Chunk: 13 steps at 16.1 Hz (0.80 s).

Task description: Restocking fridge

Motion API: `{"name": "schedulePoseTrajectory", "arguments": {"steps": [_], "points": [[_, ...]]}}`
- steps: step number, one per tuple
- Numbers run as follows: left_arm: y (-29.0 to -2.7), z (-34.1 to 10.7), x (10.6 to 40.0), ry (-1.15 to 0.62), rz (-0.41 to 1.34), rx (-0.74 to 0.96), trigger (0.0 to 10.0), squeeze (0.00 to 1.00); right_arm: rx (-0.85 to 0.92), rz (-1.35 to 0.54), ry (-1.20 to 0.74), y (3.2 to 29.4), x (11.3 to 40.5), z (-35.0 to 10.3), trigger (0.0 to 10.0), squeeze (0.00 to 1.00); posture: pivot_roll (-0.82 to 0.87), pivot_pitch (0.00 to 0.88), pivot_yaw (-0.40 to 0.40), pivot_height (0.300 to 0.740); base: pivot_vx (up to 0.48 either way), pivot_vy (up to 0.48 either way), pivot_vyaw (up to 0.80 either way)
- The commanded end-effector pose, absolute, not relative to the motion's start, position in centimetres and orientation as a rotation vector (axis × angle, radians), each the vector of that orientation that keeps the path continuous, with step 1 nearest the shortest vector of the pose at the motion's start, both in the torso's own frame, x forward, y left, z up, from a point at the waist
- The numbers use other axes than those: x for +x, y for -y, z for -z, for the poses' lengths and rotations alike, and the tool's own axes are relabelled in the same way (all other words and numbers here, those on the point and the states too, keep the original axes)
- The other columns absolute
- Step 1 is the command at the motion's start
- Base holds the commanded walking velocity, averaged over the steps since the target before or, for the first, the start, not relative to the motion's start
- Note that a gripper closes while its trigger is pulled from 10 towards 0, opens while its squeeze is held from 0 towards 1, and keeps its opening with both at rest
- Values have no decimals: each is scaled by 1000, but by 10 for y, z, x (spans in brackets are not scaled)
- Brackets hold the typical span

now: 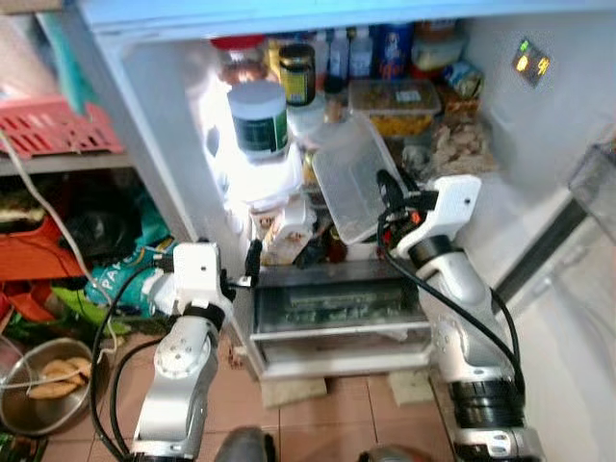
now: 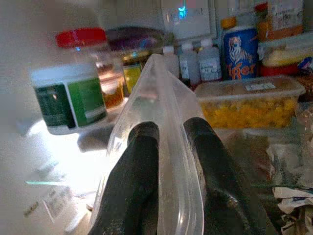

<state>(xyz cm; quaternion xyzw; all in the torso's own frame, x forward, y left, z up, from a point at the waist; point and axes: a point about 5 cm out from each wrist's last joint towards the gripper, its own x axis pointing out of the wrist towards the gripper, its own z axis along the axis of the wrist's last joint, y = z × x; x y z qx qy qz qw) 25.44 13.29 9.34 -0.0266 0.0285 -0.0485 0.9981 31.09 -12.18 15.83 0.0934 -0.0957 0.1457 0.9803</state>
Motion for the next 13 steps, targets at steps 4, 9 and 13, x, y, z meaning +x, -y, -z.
{"name": "schedulePoseTrajectory", "arguments": {"steps": [4,9,13], "points": [[-141,-92,240,-88,71,-19,10000,0,245,-254,147,102,332,-163,10000,0,145,86,68,740,0,0,0],[-145,-93,209,-138,75,-16,10000,0,272,-209,49,88,348,-152,10000,0,216,184,64,740,0,0,0],[-143,-98,188,-178,68,-18,10000,0,327,-151,34,86,377,-168,10000,0,271,254,51,740,0,0,0]]}}
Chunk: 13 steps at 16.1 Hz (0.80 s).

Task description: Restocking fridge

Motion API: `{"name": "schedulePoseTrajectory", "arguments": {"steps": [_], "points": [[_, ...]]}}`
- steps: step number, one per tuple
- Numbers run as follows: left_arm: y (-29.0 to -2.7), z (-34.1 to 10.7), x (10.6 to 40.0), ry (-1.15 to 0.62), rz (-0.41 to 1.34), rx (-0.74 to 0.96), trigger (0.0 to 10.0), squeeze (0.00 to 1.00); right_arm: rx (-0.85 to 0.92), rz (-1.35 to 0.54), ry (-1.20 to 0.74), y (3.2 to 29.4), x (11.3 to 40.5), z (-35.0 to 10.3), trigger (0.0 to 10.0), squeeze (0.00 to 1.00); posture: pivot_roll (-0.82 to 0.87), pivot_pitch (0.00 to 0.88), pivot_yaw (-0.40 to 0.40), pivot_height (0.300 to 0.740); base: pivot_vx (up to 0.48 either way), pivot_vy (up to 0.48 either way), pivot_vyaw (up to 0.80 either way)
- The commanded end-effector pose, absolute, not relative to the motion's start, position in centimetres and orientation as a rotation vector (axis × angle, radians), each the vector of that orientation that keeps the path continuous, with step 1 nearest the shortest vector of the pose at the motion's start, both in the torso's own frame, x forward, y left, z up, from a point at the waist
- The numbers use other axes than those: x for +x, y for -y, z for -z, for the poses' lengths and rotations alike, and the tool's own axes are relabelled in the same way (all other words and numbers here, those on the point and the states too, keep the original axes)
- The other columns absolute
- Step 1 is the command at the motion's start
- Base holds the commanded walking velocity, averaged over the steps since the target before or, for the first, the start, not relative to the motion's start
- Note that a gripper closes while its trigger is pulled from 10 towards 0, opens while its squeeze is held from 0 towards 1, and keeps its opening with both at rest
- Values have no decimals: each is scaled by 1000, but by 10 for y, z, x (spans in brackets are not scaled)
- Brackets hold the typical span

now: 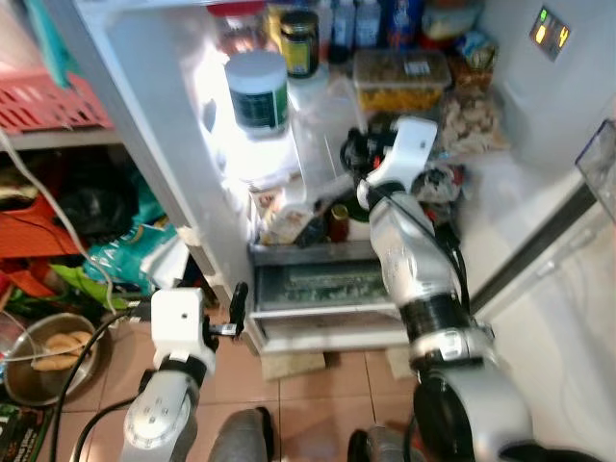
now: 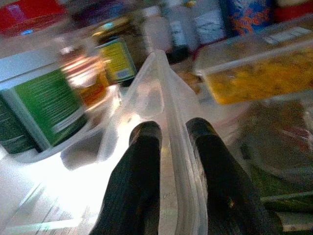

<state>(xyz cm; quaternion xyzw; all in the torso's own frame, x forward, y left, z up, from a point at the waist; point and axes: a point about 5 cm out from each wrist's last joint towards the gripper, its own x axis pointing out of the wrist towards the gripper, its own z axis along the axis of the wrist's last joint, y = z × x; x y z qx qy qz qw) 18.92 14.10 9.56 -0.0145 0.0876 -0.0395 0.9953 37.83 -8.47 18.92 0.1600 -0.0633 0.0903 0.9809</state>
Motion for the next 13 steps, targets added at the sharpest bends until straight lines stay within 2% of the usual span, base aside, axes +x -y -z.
{"name": "schedulePoseTrajectory", "arguments": {"steps": [1,7,10,13], "points": [[-144,-98,185,-185,63,-20,10000,0,353,-130,25,86,382,-172,10000,0,276,263,51,740,0,0,0],[-142,-102,171,-235,57,-28,10000,0,451,127,37,90,406,-207,10000,0,294,306,55,740,0,0,0],[-141,-102,170,-245,51,-28,10000,0,403,267,2,94,408,-207,10000,0,304,305,45,740,0,0,0],[-142,-101,169,-253,39,-28,10000,0,325,315,50,103,410,-213,10000,0,303,297,40,740,0,0,0]]}}
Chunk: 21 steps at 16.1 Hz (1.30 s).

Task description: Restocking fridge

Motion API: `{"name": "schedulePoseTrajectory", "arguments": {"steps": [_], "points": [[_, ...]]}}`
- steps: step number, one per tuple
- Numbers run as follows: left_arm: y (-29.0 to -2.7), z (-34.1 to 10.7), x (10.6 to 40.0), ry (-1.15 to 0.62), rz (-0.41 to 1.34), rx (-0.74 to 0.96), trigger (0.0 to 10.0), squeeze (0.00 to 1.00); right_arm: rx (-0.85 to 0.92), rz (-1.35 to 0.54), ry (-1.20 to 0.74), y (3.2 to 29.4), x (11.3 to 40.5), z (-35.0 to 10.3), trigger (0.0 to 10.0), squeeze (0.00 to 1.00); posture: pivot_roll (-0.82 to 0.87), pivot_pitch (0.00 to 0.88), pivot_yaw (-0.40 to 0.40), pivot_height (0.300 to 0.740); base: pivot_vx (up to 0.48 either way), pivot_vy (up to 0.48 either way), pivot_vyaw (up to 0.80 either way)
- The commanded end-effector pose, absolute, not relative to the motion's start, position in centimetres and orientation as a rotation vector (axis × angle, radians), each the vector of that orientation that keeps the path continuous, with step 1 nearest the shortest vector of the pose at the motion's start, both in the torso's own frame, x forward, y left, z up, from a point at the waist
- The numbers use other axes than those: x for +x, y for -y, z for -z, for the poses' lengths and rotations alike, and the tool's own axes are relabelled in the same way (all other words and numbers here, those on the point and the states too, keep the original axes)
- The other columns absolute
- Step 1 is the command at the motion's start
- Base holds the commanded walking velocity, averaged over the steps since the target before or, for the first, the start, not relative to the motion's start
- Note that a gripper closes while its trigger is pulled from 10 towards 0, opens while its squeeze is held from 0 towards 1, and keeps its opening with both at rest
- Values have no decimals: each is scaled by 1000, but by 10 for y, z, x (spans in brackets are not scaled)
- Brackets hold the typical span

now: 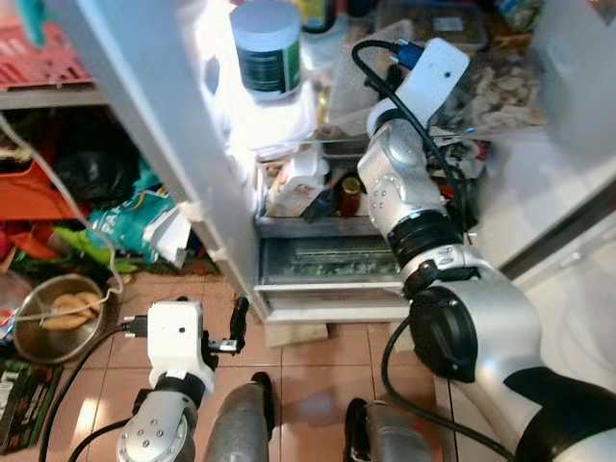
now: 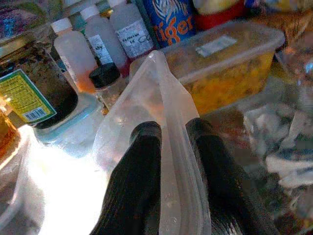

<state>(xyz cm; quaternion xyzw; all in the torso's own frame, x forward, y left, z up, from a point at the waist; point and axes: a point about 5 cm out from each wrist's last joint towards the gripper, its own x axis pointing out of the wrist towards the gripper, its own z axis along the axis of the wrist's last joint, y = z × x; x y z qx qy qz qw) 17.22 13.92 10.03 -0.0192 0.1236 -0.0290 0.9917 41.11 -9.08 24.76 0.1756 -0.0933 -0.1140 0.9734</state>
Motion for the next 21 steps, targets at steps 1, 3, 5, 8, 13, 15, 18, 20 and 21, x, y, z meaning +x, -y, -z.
{"name": "schedulePoseTrajectory", "arguments": {"steps": [1,3,5,8,13,15,18,20,21], "points": [[-142,-101,170,-255,38,-28,10000,0,303,323,74,106,410,-216,10000,384,301,295,39,740,0,0,0],[-141,-101,171,-257,36,-27,10000,0,251,358,104,113,410,-218,10000,1000,300,289,40,740,0,0,0],[-142,-101,172,-256,36,-24,10000,0,191,358,142,115,410,-220,10000,1000,302,285,44,740,0,0,0],[-144,-102,174,-254,39,-16,10000,0,79,344,254,113,408,-232,10000,1000,299,278,57,740,0,0,0],[-145,-102,182,-243,48,-9,10000,0,4,331,411,117,406,-254,10000,1000,291,258,70,740,0,0,0],[-145,-102,187,-235,52,-5,10000,0,13,313,480,119,405,-267,10000,1000,286,241,75,740,0,0,0],[-146,-103,193,-222,59,0,10000,0,18,313,506,122,405,-272,10000,1000,278,224,78,740,0,0,0],[-146,-103,199,-210,63,2,10000,0,25,297,527,126,404,-273,10000,1000,273,213,78,740,0,0,0],[-146,-103,201,-208,64,3,10000,0,37,292,514,128,404,-270,10000,1000,268,208,78,740,0,0,0]]}}
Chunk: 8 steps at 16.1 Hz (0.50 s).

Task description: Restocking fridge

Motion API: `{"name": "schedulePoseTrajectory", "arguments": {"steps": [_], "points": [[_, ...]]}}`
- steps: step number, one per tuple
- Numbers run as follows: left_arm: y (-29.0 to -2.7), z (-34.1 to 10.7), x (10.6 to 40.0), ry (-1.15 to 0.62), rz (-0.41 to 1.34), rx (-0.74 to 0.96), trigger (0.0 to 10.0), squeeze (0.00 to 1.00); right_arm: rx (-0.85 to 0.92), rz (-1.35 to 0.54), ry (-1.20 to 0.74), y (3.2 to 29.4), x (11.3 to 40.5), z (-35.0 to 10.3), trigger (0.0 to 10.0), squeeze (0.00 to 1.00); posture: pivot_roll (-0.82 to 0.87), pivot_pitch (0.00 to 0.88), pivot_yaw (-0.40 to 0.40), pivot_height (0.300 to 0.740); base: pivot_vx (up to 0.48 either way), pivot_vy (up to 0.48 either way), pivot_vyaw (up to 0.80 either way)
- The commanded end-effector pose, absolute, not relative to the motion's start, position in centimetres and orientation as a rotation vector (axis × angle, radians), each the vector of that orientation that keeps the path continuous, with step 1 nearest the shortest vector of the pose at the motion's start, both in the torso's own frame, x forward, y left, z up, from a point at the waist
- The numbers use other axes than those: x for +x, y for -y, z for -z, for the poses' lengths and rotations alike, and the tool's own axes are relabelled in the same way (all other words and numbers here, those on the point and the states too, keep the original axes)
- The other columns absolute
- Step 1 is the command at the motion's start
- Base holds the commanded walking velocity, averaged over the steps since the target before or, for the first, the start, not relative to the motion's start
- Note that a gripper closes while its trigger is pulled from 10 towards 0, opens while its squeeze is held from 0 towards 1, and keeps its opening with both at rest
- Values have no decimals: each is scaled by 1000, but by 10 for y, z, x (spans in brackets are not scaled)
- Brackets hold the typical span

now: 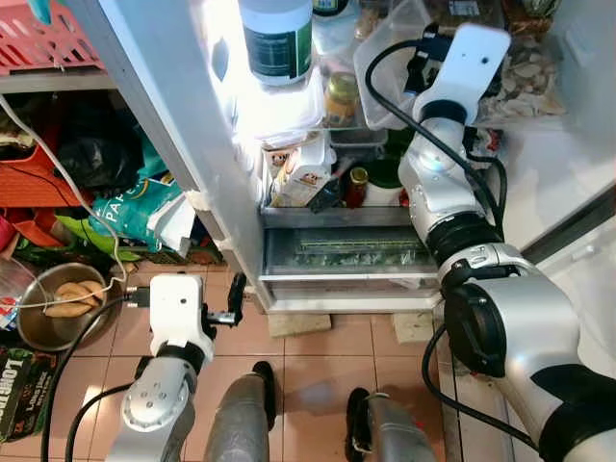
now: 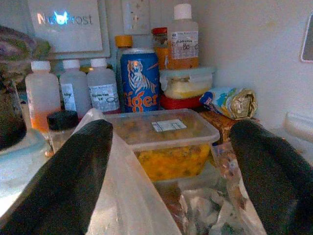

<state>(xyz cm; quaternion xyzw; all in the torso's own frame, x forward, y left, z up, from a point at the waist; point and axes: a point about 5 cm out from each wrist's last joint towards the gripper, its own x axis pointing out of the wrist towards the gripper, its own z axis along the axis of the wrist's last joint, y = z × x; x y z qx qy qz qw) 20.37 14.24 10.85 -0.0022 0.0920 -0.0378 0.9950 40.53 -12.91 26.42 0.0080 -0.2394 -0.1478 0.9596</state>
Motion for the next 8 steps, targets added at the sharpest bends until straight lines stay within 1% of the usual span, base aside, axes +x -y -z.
{"name": "schedulePoseTrajectory", "arguments": {"steps": [1,8], "points": [[-146,-103,201,-207,66,4,10000,0,26,288,508,129,404,-267,10000,1000,266,204,78,740,0,0,0],[-147,-100,205,-204,74,12,10000,0,1,251,451,126,404,-250,10000,1000,265,194,84,740,0,0,0]]}}
